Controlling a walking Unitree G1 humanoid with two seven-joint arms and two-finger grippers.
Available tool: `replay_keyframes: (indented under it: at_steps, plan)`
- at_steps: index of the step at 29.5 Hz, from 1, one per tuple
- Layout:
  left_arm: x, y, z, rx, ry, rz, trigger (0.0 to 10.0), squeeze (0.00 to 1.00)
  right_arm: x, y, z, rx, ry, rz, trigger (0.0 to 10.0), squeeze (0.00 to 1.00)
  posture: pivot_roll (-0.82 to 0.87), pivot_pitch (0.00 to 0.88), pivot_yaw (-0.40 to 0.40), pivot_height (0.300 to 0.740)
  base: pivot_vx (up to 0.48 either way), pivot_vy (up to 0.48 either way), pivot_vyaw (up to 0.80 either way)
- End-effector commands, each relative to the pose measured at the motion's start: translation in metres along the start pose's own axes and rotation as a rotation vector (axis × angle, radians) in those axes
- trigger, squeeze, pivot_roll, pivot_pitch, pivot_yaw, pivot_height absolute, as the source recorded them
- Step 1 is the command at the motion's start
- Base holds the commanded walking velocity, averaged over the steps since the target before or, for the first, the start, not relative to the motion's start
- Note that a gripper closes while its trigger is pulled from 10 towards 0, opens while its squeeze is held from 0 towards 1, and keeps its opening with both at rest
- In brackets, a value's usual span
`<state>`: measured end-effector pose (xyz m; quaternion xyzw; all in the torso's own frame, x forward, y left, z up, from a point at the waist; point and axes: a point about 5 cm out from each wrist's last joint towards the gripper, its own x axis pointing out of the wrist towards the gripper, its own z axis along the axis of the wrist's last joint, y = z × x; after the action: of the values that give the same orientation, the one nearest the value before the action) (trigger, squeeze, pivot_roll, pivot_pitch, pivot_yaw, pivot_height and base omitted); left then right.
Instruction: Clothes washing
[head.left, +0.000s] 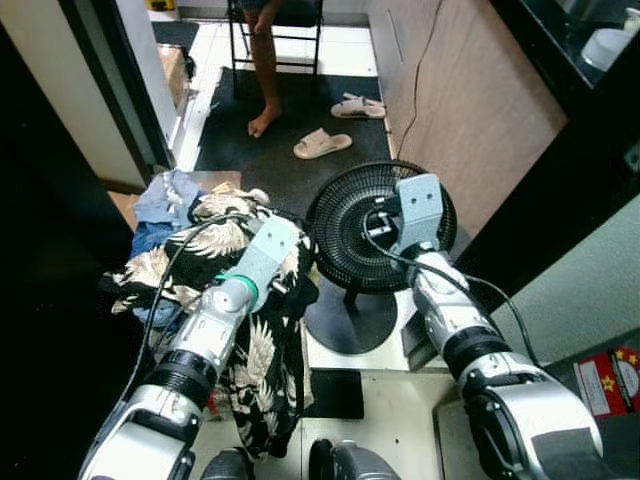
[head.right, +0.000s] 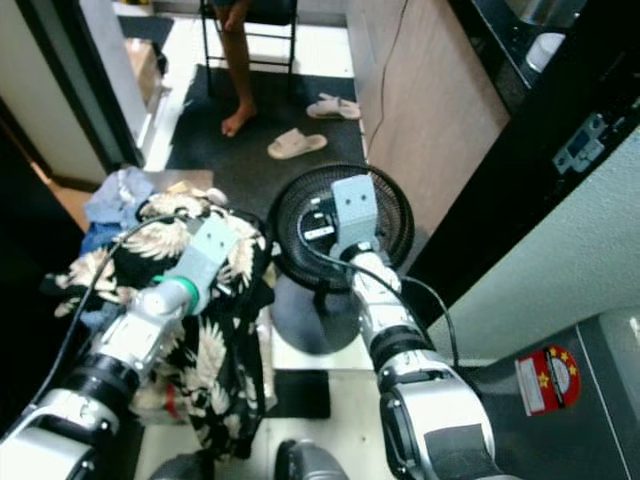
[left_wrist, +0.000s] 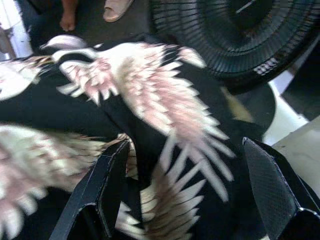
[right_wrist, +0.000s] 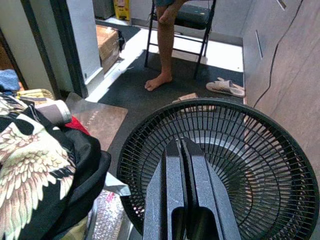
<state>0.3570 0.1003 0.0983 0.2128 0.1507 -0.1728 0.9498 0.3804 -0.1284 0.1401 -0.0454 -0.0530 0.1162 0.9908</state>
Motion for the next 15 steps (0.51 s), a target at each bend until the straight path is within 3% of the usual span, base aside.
replay_keyframes:
  at_steps: [1, 4, 5, 7, 8, 11, 12, 13, 14, 15]
  plan:
    - [0.001, 0.004, 0.003, -0.007, -0.012, 0.020, 10.0, 0.00, -0.006, -0.002, -0.009, 0.017, 0.020, -0.014, 10.0, 0.00, 0.03, 0.063, 0.027, 0.740, 0.000, 0.000, 0.00]
    - [0.002, 0.010, 0.011, -0.023, -0.042, 0.051, 10.0, 0.00, -0.007, -0.003, -0.010, 0.018, 0.018, -0.019, 10.0, 0.00, 0.03, 0.073, 0.026, 0.740, 0.000, 0.000, 0.00]
    - [0.002, 0.024, 0.021, -0.019, -0.070, 0.105, 10.0, 0.00, -0.007, -0.002, -0.010, 0.022, 0.011, -0.020, 10.0, 0.00, 0.03, 0.087, 0.023, 0.740, 0.000, 0.000, 0.00]
    - [0.002, 0.024, 0.021, -0.019, -0.070, 0.105, 10.0, 0.00, -0.007, -0.002, -0.010, 0.022, 0.011, -0.020, 10.0, 0.00, 0.03, 0.087, 0.023, 0.740, 0.000, 0.000, 0.00]
    - [-0.001, 0.044, 0.031, -0.018, -0.102, 0.158, 10.0, 0.00, -0.007, 0.001, -0.008, 0.028, -0.001, -0.014, 10.0, 0.00, 0.04, 0.101, 0.020, 0.740, 0.000, 0.000, 0.00]
    - [-0.001, 0.044, 0.031, -0.018, -0.102, 0.158, 10.0, 0.00, -0.007, 0.001, -0.008, 0.028, -0.001, -0.014, 10.0, 0.00, 0.04, 0.101, 0.020, 0.740, 0.000, 0.000, 0.00]
    - [-0.004, 0.061, 0.041, 0.008, -0.139, 0.195, 10.0, 0.00, -0.006, 0.004, -0.007, 0.034, -0.015, -0.005, 10.0, 0.00, 0.05, 0.112, 0.017, 0.740, 0.000, 0.000, 0.00]
    - [-0.004, 0.061, 0.041, 0.008, -0.139, 0.195, 10.0, 0.00, -0.006, 0.004, -0.007, 0.034, -0.015, -0.005, 10.0, 0.00, 0.05, 0.112, 0.017, 0.740, 0.000, 0.000, 0.00]
    - [-0.010, 0.074, 0.054, 0.087, -0.192, 0.225, 10.0, 0.00, -0.006, 0.010, -0.007, 0.041, -0.022, 0.012, 10.0, 0.00, 0.07, 0.148, 0.013, 0.740, 0.000, 0.000, 0.00]
    - [-0.010, 0.074, 0.054, 0.087, -0.192, 0.225, 10.0, 0.00, -0.006, 0.010, -0.007, 0.041, -0.022, 0.012, 10.0, 0.00, 0.07, 0.148, 0.013, 0.740, 0.000, 0.000, 0.00]
